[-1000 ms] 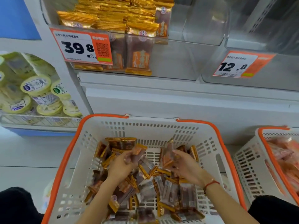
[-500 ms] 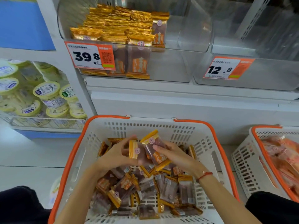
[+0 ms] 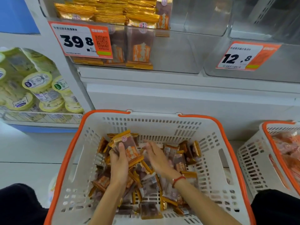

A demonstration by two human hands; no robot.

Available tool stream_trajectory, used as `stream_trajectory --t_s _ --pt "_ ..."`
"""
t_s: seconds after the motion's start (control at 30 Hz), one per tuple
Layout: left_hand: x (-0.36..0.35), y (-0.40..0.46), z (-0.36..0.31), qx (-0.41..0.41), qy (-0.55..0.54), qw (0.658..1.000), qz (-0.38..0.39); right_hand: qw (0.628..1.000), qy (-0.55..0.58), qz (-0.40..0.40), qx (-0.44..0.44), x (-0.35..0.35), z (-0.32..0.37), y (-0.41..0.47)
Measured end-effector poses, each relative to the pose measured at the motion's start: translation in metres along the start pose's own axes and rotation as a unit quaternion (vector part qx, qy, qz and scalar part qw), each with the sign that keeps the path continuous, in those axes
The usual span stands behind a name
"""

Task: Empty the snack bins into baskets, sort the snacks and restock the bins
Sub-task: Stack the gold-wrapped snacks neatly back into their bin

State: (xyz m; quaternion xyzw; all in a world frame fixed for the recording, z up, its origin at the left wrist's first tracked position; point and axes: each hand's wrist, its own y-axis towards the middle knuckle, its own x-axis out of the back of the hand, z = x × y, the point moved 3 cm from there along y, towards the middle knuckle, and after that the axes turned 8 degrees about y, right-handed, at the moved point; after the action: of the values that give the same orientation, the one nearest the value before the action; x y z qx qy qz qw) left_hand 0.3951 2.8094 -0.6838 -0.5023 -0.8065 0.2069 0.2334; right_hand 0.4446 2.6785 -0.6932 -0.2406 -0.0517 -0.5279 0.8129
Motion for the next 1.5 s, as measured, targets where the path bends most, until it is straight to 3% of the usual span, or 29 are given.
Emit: stream_trajectory --t_s 0.07,0.17,0.23,0.33,0.37,0.4,0.5,0.53,0.6,0.7,0.77,0.87,1.0,1.1,1.23,1.3,1.43,1.5 --pt "0.015 0.012 0.005 0.021 -0.023 0.999 -0.035 0.974 -0.220 0.055 0.033 -0.015 -0.032 0.015" --pt "0.022 0.019 0.002 0.051 -0.136 0.989 -0.017 0.868 -0.462 0.172 0.058 -0.046 -0.080 0.019" --pt "0.021 0.016 -0.005 0.056 -0.198 0.979 0.010 0.818 -0.546 0.164 0.079 -0.055 -0.086 0.015" --pt "0.017 0.014 -0.013 0.040 -0.221 0.974 0.038 0.790 -0.589 0.140 0.098 -0.048 -0.088 0.011" --pt "0.017 0.013 -0.014 0.034 -0.218 0.974 0.041 0.798 -0.581 0.137 0.083 -0.039 -0.092 0.009" --pt "0.017 0.013 -0.013 0.032 -0.207 0.977 0.036 0.833 -0.536 0.124 0.059 -0.027 -0.093 0.006" --pt "0.018 0.015 -0.012 0.020 -0.156 0.988 0.007 0.968 -0.210 0.098 -0.100 0.014 -0.088 0.000" --pt "0.016 0.015 -0.014 0.018 -0.134 0.991 0.002 0.981 -0.078 0.093 -0.151 0.024 -0.078 -0.003" --pt "0.011 0.014 -0.016 0.025 -0.101 0.995 0.003 0.973 0.108 0.060 -0.198 0.040 -0.058 -0.006" --pt "-0.002 0.004 -0.027 0.029 -0.058 0.998 0.019 0.964 0.217 0.061 -0.138 0.047 -0.011 -0.013" --pt "-0.011 -0.005 -0.034 0.019 -0.044 0.998 0.029 0.978 0.187 0.064 -0.062 0.040 0.027 -0.021" --pt "-0.020 -0.020 -0.047 -0.030 -0.074 0.995 0.064 0.998 0.042 0.015 0.054 0.031 0.069 -0.036" --pt "-0.021 -0.041 -0.075 -0.078 -0.076 0.988 0.112 0.990 -0.058 -0.037 0.122 0.035 0.096 -0.047" --pt "-0.016 -0.045 -0.090 -0.067 -0.121 0.982 0.127 0.992 -0.020 -0.023 0.119 0.055 0.121 -0.050" --pt "-0.001 -0.049 -0.099 -0.034 -0.261 0.946 0.189 0.974 0.209 -0.074 0.053 0.105 0.138 -0.049" --pt "0.003 -0.040 -0.103 -0.032 -0.211 0.964 0.161 0.977 0.189 -0.045 0.093 0.130 0.149 -0.052" --pt "-0.001 -0.029 -0.120 -0.078 -0.002 0.985 0.157 0.980 -0.038 0.148 0.127 0.137 0.173 -0.059" --pt "-0.014 -0.033 -0.130 -0.110 0.029 0.974 0.197 0.973 -0.120 0.119 0.161 0.125 0.178 -0.051"
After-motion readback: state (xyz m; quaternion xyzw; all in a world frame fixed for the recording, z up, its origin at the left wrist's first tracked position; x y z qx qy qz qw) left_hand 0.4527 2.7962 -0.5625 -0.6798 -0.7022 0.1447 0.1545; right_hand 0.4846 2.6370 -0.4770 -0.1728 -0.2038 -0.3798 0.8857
